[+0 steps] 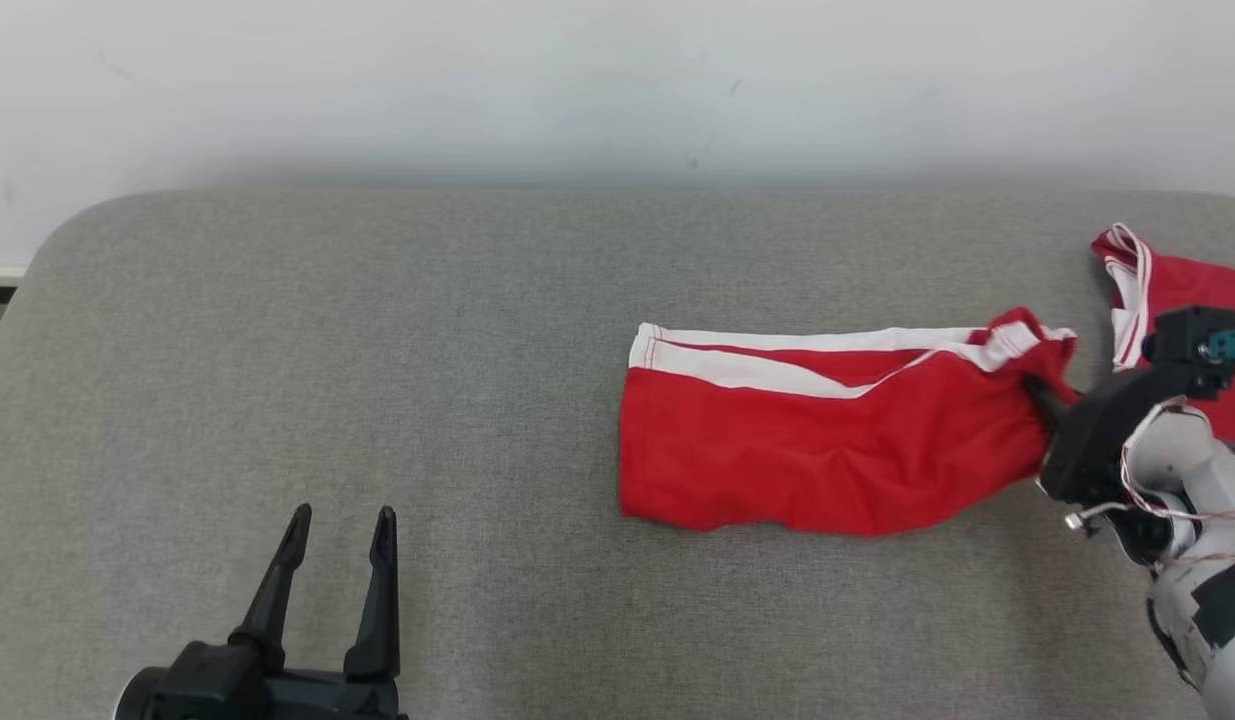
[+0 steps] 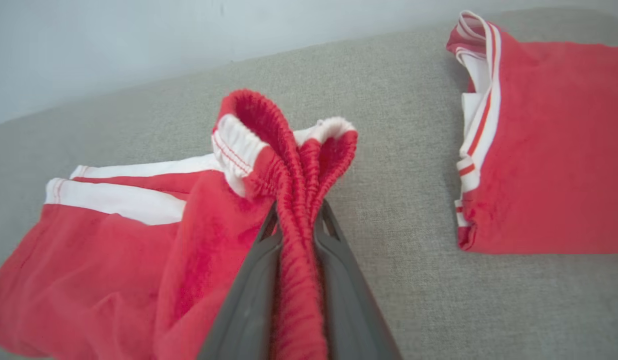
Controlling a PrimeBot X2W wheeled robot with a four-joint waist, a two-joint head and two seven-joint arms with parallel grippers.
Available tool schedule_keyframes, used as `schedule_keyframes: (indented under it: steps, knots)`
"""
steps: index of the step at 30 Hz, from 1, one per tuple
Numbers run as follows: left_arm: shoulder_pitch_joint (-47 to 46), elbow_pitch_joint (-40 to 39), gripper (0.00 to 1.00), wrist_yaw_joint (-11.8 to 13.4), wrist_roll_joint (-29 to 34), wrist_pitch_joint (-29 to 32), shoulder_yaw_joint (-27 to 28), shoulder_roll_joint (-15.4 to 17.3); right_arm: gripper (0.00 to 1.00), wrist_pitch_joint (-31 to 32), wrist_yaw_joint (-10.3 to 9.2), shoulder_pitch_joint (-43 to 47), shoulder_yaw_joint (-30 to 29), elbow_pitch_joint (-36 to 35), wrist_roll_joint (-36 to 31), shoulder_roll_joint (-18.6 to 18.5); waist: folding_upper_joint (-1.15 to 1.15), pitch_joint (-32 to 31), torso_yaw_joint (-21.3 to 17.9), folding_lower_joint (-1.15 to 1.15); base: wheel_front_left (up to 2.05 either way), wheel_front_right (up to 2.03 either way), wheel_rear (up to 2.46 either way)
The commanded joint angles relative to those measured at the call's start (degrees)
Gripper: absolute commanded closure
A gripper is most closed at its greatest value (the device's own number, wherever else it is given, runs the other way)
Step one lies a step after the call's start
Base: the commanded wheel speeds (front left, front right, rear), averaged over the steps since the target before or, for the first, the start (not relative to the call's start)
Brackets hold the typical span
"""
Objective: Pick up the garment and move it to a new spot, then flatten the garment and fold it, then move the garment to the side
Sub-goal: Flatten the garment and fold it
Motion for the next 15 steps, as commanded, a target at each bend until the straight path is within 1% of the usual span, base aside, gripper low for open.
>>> schedule_keyframes:
  steps: [1, 3, 7, 11, 15]
  knots:
    - [0.6, 0.1, 0.0, 0.1, 0.2, -0.2, 0.2, -0.3, 1.0, 1.8, -0.17, 0.1, -0.2, -2.0, 3.0, 0.7, 0.0, -0.7, -0.6, 0.0, 0.0, 0.0, 0.0]
    - [0.5, 0.2, 0.0, 0.1, 0.2, -0.2, 0.0, -0.4, 1.0, 4.4, -0.17, 0.0, -0.3, -4.3, 6.4, 0.8, 0.0, -0.9, -0.8, 0.0, 0.0, 0.0, 0.0]
    - [0.5, 0.4, 0.0, 0.1, 0.2, -0.2, -0.3, -0.6, 1.0, 8.7, -0.17, -0.2, -1.5, -7.2, 12.6, 2.4, 0.0, -1.3, -0.7, 0.0, 0.0, 0.0, 0.0]
    - [0.4, 0.5, 0.0, 0.1, 0.0, -0.2, -0.7, -0.8, 1.0, 11.6, -0.16, -0.9, -2.7, -7.0, 16.1, 5.1, 0.0, -1.4, -0.1, 0.0, 0.0, 0.0, 0.0]
    - [0.1, 0.4, 0.0, 0.1, -0.2, -0.2, -1.1, -1.0, 1.0, 13.1, -0.16, -2.3, -3.8, -5.2, 17.5, 8.6, 0.0, -1.0, 0.9, 0.0, 0.0, 0.0, 0.0]
